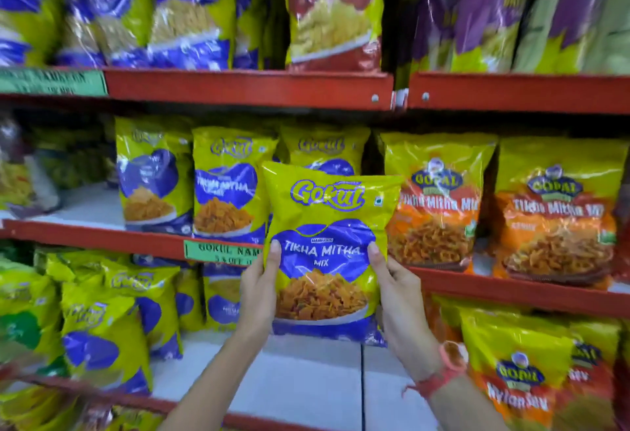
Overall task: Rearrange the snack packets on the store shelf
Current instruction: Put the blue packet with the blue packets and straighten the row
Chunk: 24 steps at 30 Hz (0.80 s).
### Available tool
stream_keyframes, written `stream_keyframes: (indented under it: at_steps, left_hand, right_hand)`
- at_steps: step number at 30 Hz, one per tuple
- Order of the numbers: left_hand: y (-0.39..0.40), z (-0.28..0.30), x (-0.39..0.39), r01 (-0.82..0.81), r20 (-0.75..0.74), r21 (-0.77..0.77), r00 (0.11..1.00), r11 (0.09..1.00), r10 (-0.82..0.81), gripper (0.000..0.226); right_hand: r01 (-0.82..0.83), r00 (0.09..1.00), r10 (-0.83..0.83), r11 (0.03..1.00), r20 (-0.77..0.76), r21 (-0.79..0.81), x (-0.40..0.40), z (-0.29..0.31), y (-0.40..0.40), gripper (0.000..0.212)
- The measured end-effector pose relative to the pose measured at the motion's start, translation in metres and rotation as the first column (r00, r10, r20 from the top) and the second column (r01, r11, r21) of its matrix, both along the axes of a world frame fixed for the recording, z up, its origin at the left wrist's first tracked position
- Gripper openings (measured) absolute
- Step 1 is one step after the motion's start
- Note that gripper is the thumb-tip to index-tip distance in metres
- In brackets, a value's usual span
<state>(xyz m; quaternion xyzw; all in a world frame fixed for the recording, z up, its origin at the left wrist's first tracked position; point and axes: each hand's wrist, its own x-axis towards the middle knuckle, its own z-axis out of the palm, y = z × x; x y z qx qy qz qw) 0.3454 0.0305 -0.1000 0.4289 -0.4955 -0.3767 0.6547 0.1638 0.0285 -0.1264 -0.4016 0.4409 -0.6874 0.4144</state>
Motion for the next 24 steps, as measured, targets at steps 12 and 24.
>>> stream_keyframes:
  at_steps: [12, 24]
  left_hand:
    - [-0.092, 0.068, -0.002, 0.034, 0.039, -0.175, 0.999, 0.984, -0.028, 0.036]
    - [-0.139, 0.036, -0.013, 0.1, 0.113, -0.117, 0.99, 0.988, -0.087, 0.024]
  right_hand:
    - [0.028, 0.997, -0.045, 0.968, -0.062, -0.247, 0.012, 0.085, -0.092, 0.104]
    - [0.026, 0.999, -0.021, 0.985, 0.03, -0.17, 0.002, 0.048, -0.124, 0.072]
